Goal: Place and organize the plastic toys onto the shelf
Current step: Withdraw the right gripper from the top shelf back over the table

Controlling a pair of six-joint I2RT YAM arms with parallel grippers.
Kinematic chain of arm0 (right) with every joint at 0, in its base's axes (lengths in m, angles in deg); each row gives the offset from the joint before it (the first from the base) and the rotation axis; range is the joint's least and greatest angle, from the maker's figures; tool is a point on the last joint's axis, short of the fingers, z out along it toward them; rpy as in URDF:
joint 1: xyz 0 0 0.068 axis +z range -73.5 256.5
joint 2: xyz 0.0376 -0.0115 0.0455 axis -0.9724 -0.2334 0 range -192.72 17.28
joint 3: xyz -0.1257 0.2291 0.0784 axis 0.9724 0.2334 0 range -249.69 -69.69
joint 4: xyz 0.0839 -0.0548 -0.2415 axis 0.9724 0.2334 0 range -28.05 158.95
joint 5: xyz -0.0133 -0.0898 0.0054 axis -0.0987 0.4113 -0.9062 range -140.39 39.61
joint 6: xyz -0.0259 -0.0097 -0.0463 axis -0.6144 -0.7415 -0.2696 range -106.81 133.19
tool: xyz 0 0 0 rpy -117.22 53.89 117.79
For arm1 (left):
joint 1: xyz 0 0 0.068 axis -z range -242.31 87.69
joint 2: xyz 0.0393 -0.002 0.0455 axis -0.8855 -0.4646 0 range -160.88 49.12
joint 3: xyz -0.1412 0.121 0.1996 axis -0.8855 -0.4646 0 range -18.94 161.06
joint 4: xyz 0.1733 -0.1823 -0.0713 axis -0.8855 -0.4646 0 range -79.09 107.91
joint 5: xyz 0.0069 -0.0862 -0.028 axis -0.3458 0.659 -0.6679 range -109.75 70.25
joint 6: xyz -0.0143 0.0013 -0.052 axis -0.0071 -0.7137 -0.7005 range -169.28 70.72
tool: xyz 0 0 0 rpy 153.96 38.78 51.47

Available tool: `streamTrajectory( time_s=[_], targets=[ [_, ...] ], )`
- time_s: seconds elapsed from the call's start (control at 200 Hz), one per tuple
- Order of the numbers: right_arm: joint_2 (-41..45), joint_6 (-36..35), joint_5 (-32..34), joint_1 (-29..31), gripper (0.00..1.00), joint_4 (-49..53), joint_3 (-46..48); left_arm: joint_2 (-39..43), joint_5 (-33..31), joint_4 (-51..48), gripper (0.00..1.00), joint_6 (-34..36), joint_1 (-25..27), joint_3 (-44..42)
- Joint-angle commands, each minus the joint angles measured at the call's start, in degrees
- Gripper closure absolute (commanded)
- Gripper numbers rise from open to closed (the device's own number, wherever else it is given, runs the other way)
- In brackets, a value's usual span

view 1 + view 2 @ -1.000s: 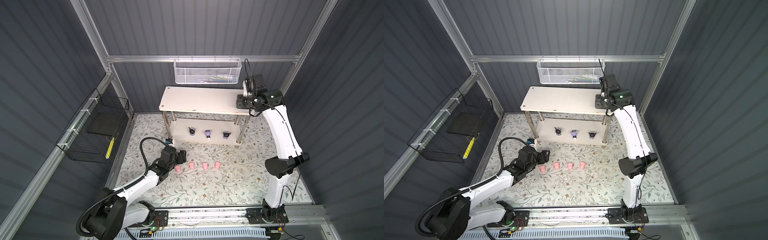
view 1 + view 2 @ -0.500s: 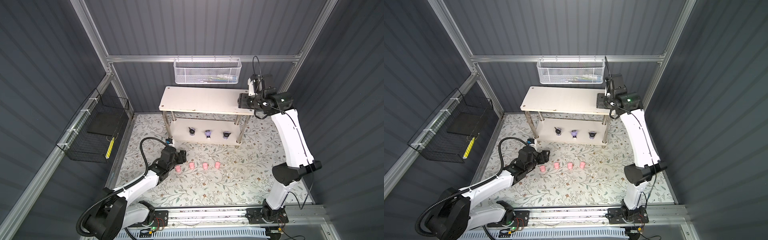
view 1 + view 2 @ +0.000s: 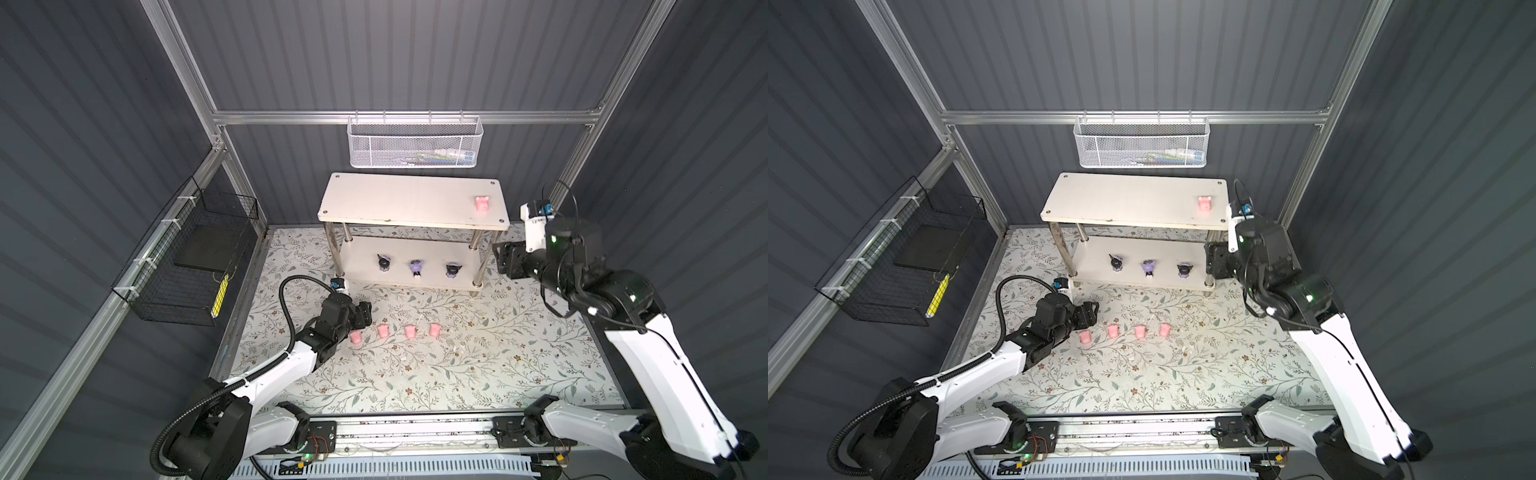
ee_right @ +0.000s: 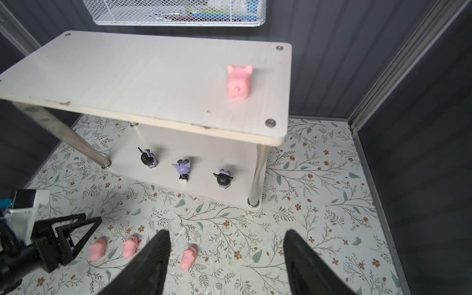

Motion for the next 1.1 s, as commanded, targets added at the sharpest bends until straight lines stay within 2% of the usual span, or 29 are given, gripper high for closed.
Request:
streamTrajectory(
  time_s=[0.0,0.19,0.385,0.645,0.83,1.096],
  targets=[
    [5.49,5.02,5.47,3.96,0.28,-3.62,10.02,1.19,-1.96,-1.98,0.22,-0.42,-0.29,1.77],
    [10.69,15.46,6.80,10.12,0.28,-8.89,27.72,1.15,-3.70,-2.45,0.22,-1.33,-0.32,2.29],
    [4.42,22.46,6.92,15.08,0.27,-18.18,36.42,1.35,-4.08,-2.44,0.22,-1.98,-0.24,2.21],
    [-14.06,32.18,6.96,16.74,0.28,-25.44,35.39,2.26,-3.86,-2.36,0.22,-2.35,-0.32,1.54],
    [-26.18,35.65,5.44,17.10,0.29,-26.67,31.30,2.63,-3.73,-2.19,0.22,-2.32,-0.33,1.14],
    [-36.56,39.87,1.65,17.07,0.33,-26.05,27.69,2.60,-2.49,-1.58,0.22,-2.12,-0.30,0.70]
  ],
)
